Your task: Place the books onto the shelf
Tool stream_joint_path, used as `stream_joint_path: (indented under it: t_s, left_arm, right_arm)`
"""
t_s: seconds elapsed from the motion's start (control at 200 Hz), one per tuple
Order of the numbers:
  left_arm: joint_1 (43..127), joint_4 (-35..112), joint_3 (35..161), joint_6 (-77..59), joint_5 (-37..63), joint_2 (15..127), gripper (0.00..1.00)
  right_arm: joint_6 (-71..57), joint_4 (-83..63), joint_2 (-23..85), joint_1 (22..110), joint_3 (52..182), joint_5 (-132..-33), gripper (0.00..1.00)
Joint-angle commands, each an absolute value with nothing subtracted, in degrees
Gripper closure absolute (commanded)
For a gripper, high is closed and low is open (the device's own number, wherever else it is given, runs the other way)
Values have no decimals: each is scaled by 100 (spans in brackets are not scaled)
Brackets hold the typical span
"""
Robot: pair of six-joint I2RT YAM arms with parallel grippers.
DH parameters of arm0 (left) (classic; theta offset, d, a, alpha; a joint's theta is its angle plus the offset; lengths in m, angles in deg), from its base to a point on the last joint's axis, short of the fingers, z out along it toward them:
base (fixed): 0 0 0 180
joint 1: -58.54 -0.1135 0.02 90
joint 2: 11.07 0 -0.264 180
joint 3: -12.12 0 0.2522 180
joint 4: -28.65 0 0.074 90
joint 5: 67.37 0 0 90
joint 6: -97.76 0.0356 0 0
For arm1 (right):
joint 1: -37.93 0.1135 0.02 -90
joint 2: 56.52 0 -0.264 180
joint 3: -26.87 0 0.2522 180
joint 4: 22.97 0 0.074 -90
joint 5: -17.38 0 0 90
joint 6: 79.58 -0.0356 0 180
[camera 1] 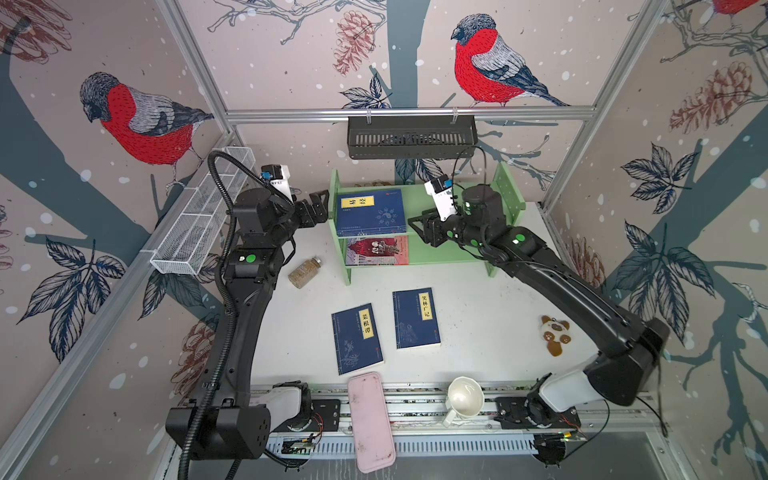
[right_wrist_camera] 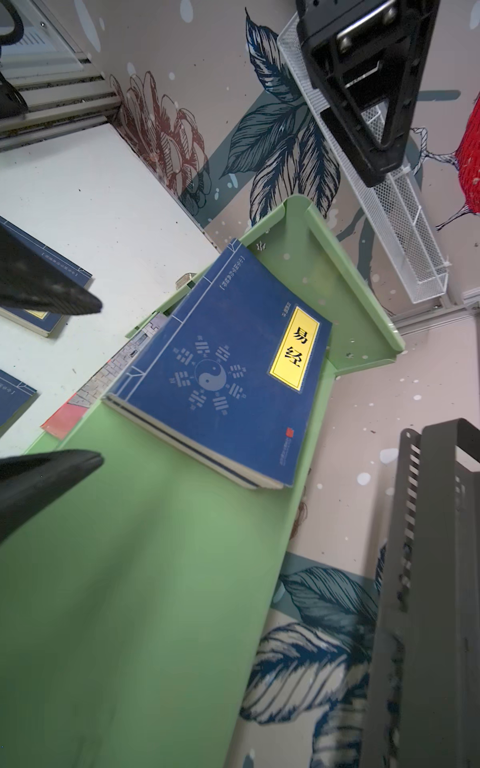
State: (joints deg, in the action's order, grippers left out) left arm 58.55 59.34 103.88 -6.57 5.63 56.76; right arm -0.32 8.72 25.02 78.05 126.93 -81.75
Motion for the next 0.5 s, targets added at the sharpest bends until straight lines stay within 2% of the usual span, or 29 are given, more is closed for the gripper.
stream_joint_path:
  t_s: [0.0, 0.16, 0.31, 0.495]
  left_arm:
    - [5841, 6999, 10446, -510, 68, 5530, 4]
    - [5840, 8146, 10243, -535, -1213, 5343, 5]
    - [5845, 8538, 9340, -846, -2278, 5066, 8]
    - [6113, 8187, 8134, -1021, -2556, 4598, 8]
  right_arm:
    - [-390, 564, 1779, 7968, 11916, -7674, 49]
    - [-1053, 625, 708, 8276, 10552, -7384, 51]
    - [-1886, 527, -49, 8639, 9434, -7086, 51]
    - [-2663, 498, -339, 8882, 8532, -6837, 51]
